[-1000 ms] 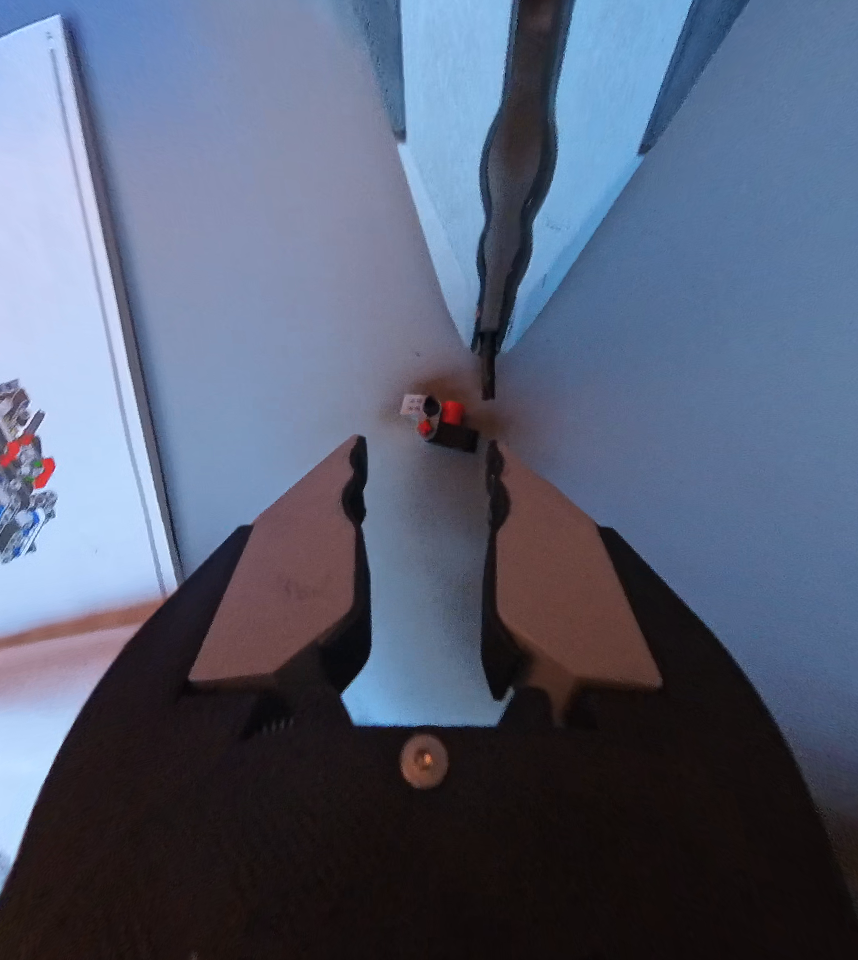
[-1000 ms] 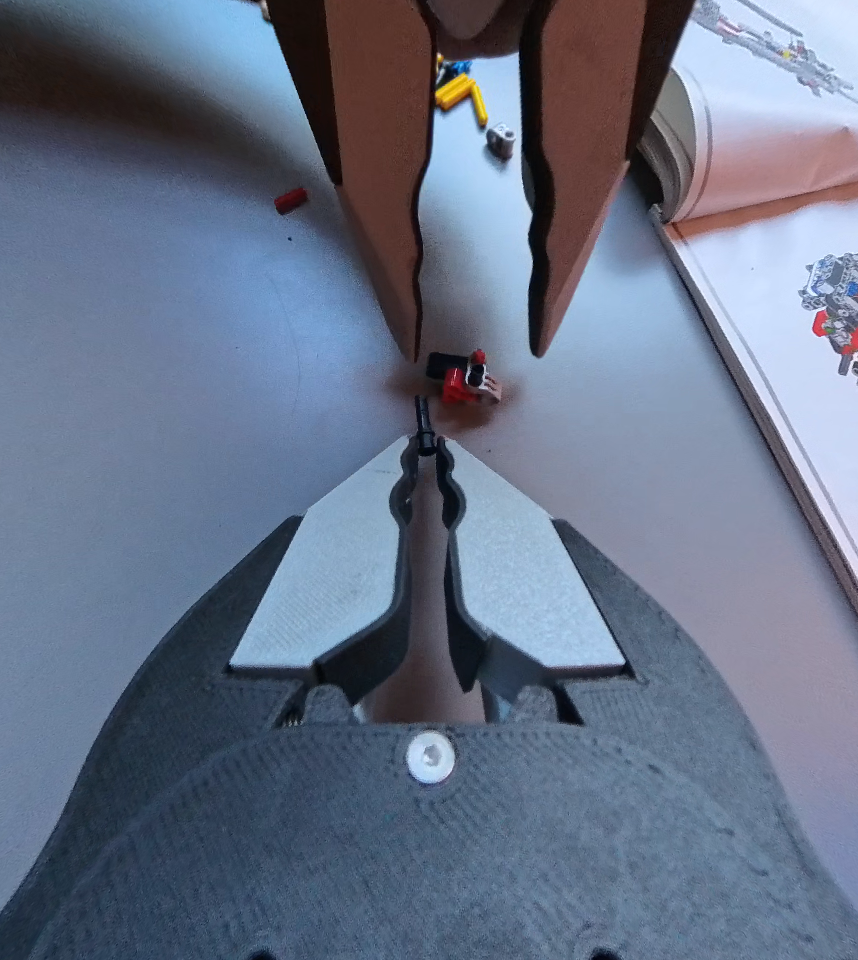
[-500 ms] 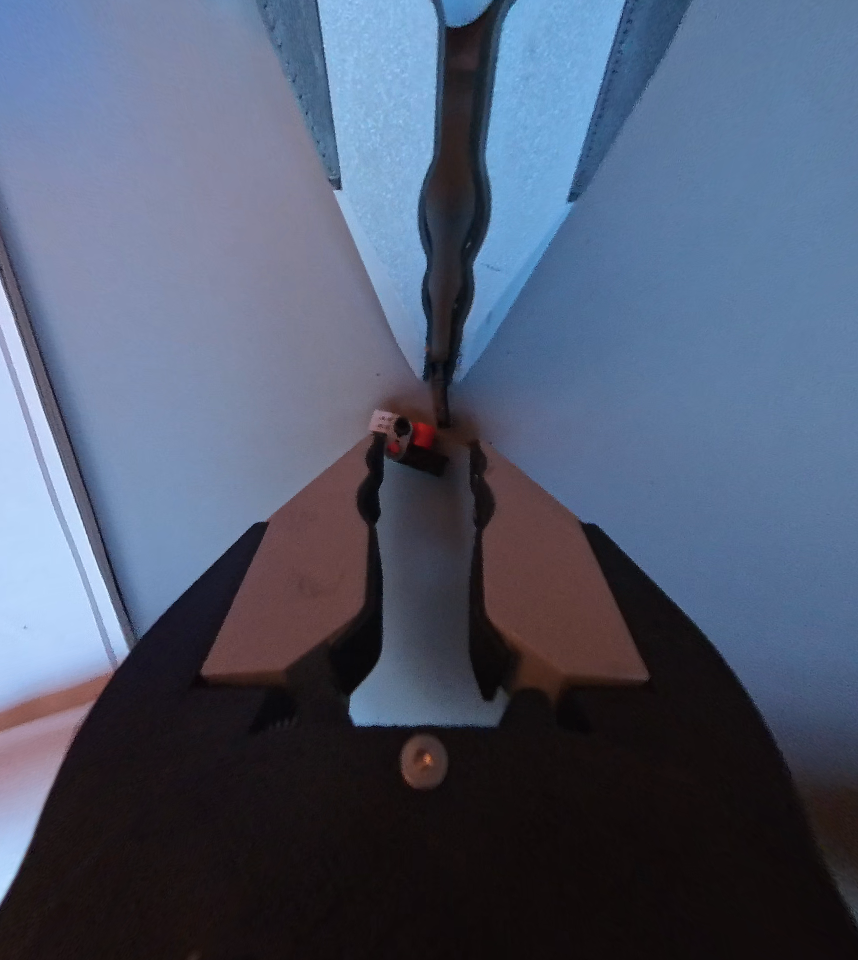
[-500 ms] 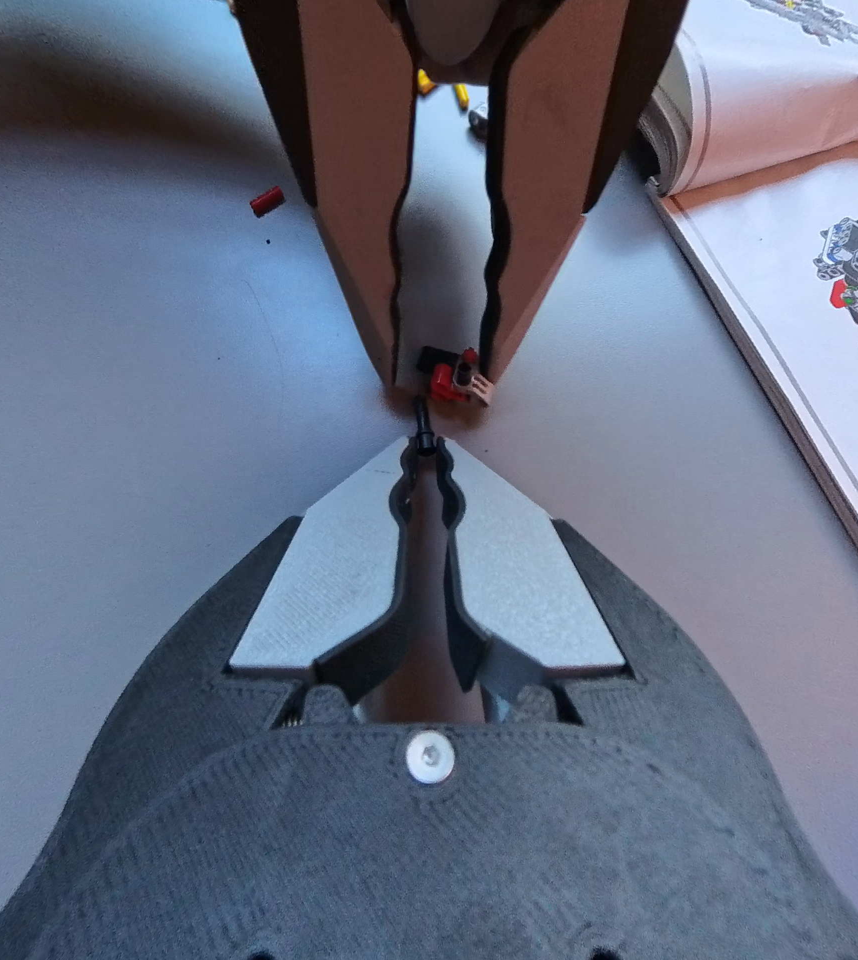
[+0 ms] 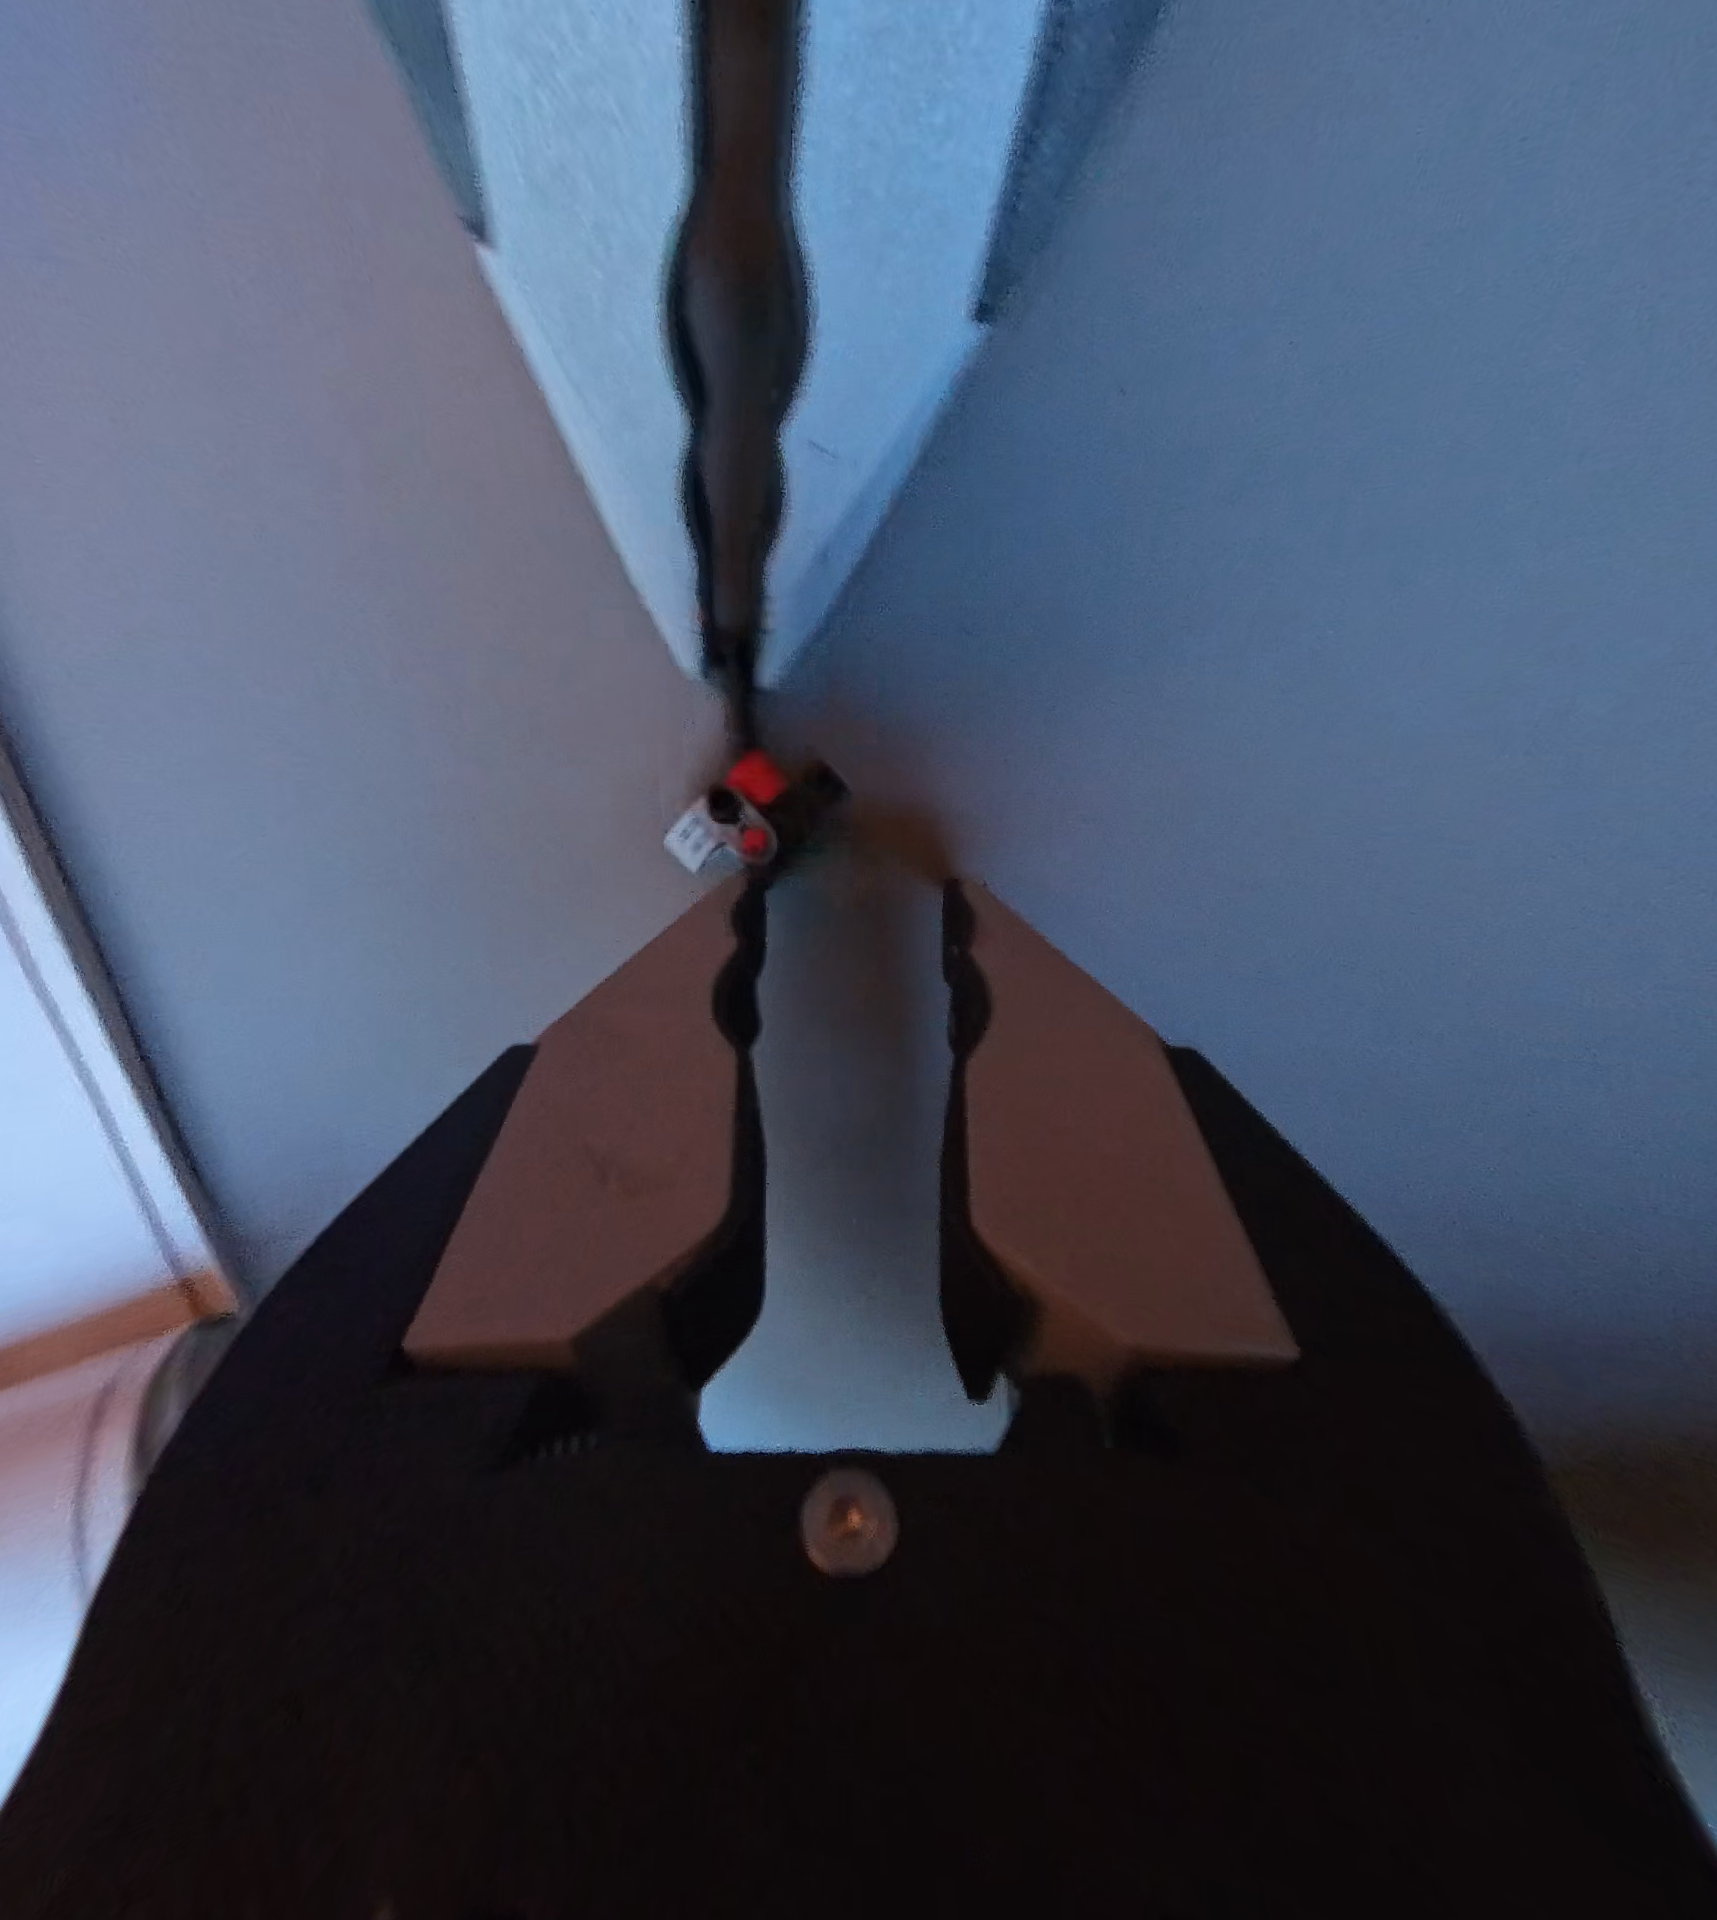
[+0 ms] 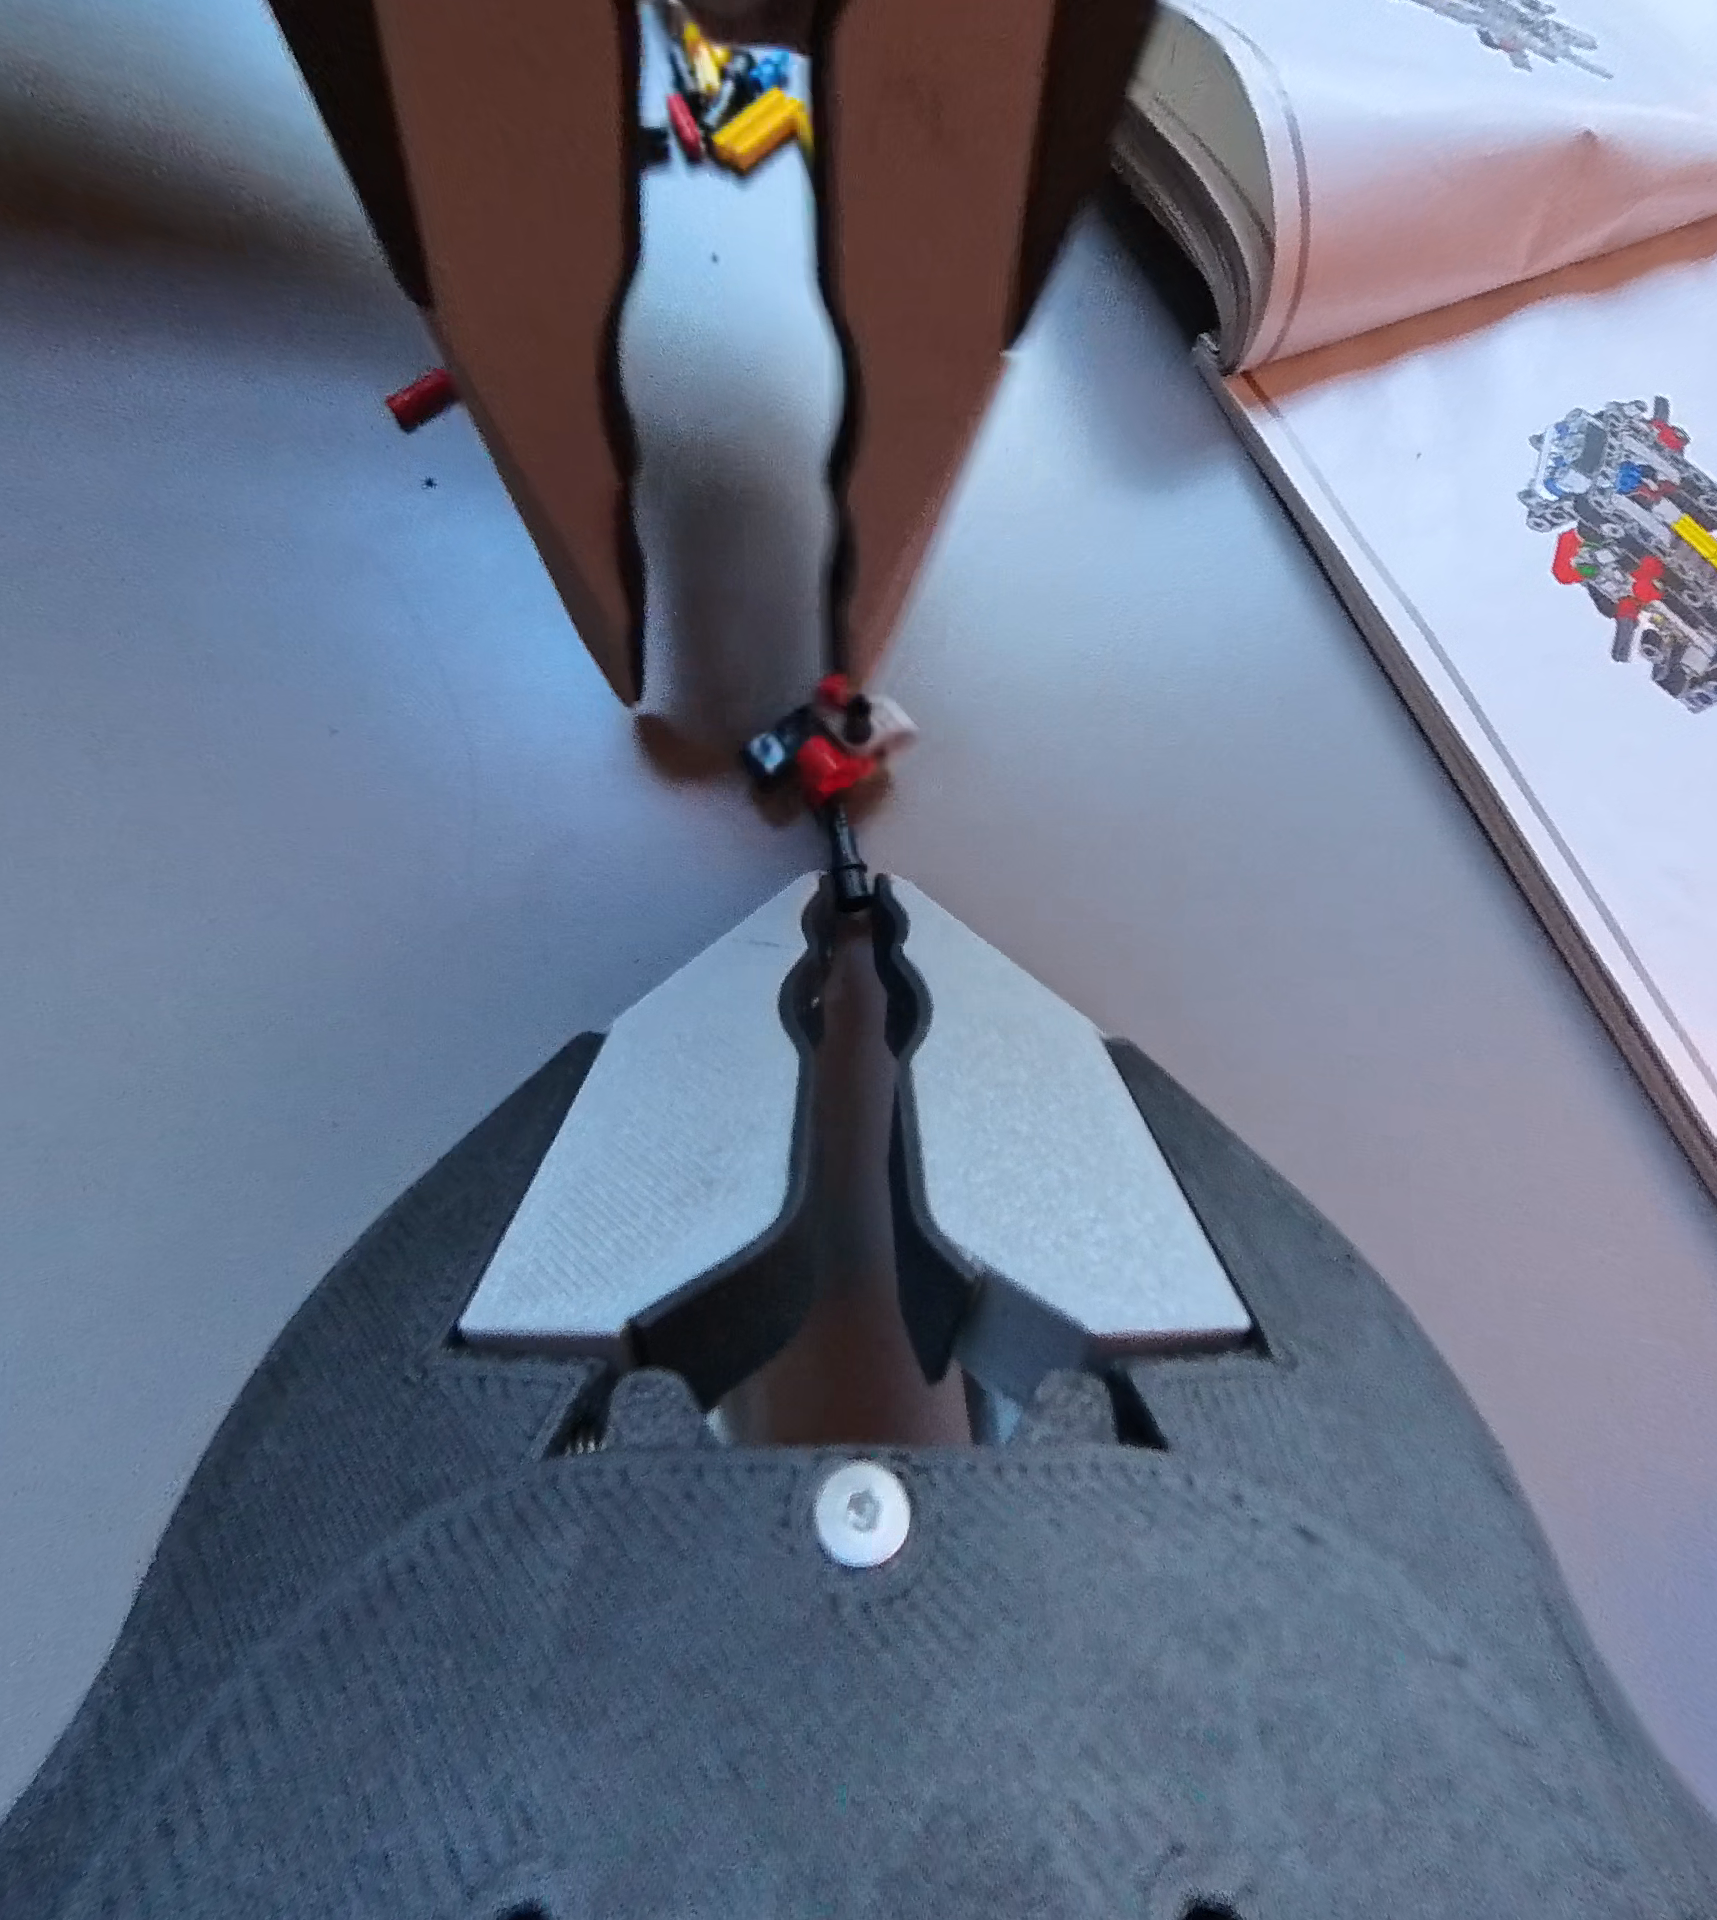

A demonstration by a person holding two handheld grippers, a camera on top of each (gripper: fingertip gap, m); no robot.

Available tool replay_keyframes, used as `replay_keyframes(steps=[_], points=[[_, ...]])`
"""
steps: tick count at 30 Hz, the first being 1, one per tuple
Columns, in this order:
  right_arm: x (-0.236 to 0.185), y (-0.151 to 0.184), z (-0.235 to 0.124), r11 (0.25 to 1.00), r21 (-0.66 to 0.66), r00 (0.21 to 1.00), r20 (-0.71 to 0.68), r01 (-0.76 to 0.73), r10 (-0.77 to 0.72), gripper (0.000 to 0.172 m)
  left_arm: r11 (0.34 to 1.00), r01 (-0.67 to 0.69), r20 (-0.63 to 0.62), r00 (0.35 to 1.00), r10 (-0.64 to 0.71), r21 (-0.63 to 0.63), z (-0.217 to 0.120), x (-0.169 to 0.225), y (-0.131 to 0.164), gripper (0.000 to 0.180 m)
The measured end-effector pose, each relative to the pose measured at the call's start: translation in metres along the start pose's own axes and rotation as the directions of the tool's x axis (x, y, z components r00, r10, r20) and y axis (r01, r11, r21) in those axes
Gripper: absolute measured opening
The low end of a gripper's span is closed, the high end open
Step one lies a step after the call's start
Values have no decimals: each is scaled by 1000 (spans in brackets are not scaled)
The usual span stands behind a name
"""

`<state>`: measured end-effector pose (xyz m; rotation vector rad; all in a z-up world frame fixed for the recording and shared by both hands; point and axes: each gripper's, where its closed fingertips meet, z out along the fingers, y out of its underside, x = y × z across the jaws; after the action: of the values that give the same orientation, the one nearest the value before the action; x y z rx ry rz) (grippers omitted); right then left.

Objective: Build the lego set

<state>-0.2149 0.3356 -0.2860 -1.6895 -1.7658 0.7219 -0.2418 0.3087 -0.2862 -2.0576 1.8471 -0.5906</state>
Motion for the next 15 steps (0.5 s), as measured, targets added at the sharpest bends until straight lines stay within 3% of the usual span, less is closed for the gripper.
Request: replay_keyframes(steps=[2, 6, 11, 15], points=[[1, -1, -2, 1000, 5, 1000, -3, 3, -3, 4, 1000, 11, -22, 1000, -11, 2, -1, 9, 2, 31], [0, -3, -6, 999, 6, 999, -8, 37, -37, 3, 999, 28, 66, 997, -26, -28, -3, 2, 8, 31], [2, -2, -13, 999, 15, 999, -6, 49, -49, 3, 980, 189, 126, 972, -196, 67, -12, -13, 2, 42], [-8, -8, -16, 998, 51, 998, 65, 25, -28, 3, 988, 138, 173, 974, -147, 66, -12, -18, 5, 48]])
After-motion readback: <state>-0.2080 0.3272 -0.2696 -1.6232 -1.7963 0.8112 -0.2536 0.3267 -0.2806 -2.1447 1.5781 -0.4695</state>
